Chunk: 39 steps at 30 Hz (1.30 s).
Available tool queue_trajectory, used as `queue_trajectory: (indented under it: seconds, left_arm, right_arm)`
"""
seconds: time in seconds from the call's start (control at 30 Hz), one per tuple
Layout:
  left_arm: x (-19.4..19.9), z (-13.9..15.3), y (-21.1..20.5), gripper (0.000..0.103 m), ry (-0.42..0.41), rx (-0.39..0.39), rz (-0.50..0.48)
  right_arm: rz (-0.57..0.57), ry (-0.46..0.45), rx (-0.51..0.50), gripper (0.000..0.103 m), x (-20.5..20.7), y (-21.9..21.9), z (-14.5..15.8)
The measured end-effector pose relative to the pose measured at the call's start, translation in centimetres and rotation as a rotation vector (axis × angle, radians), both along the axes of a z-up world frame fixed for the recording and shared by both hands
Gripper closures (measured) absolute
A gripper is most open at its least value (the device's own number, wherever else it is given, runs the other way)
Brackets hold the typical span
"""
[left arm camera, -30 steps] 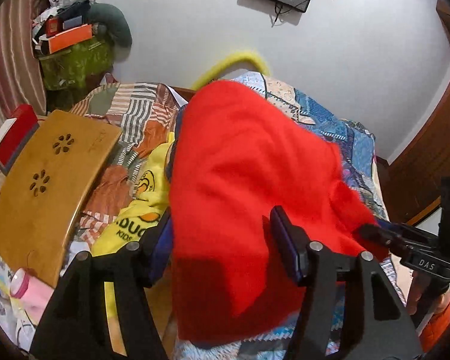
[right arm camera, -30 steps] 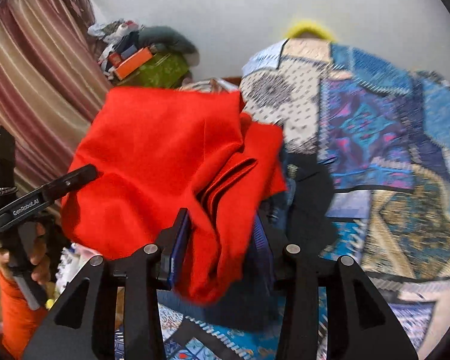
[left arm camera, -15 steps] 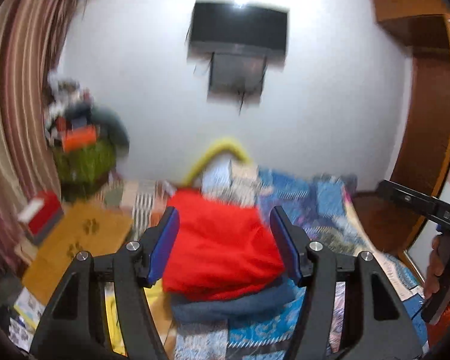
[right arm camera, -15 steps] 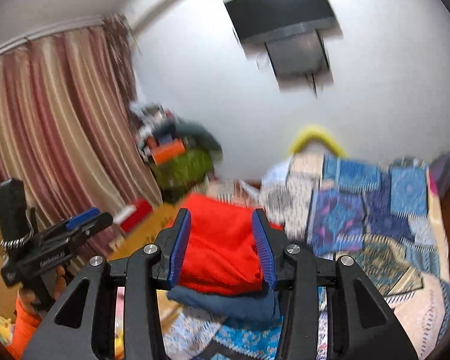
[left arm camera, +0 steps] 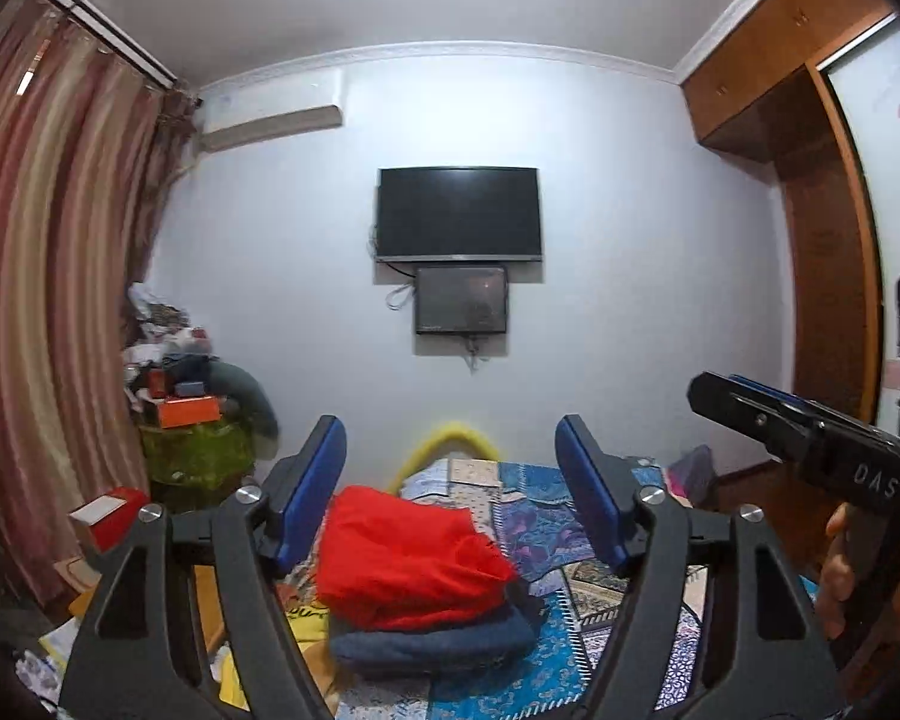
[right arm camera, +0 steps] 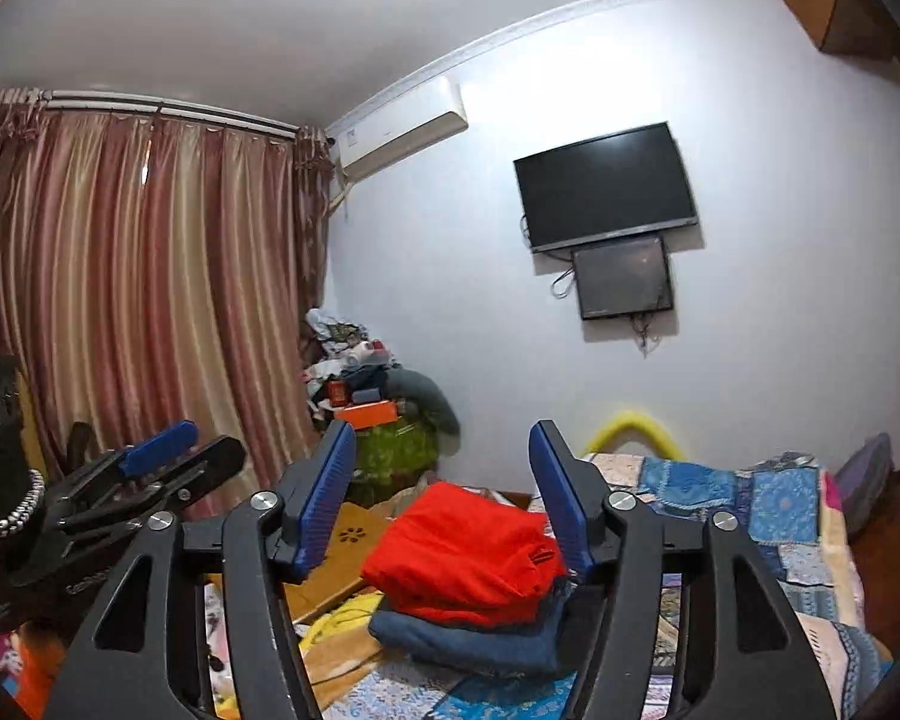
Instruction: Fold large clothes
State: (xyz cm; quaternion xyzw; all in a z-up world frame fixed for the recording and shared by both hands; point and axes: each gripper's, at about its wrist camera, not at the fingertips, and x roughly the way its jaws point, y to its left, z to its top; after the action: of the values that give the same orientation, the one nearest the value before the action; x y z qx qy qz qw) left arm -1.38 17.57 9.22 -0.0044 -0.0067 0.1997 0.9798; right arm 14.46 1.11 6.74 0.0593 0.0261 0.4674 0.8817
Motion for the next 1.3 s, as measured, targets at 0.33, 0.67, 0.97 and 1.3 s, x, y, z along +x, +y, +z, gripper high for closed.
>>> queue_trajectory:
  seconds: [0.33,0.67,0.97,1.3]
  left_arm:
    - [-1.0,-2.6,1.6,0.0,0.013,-0.059,0.14]
    - [-1.2,-3.9,2.0,0.0,0.032,-0.097,0.158]
    - [-1.1,-4.2,1.6,0.0,0.038,-0.099,0.158]
    - [-0.9,-4.4,1.3,0.0,0.047,-0.096,0.149]
  right_arm:
    - [-0.162,-0.014,-0.016,0.0,-0.3,-0.4,-0.7]
    - [-0.152,-0.018,-0.057,0.0,-0.8,-0.5,-1.4]
    - [-0.136,-0.001,-0.07,0.0,-0.9,-0.8,-1.7]
    - [-0.132,0.0,-0.079,0.0,-1.1,-1.0,-1.7]
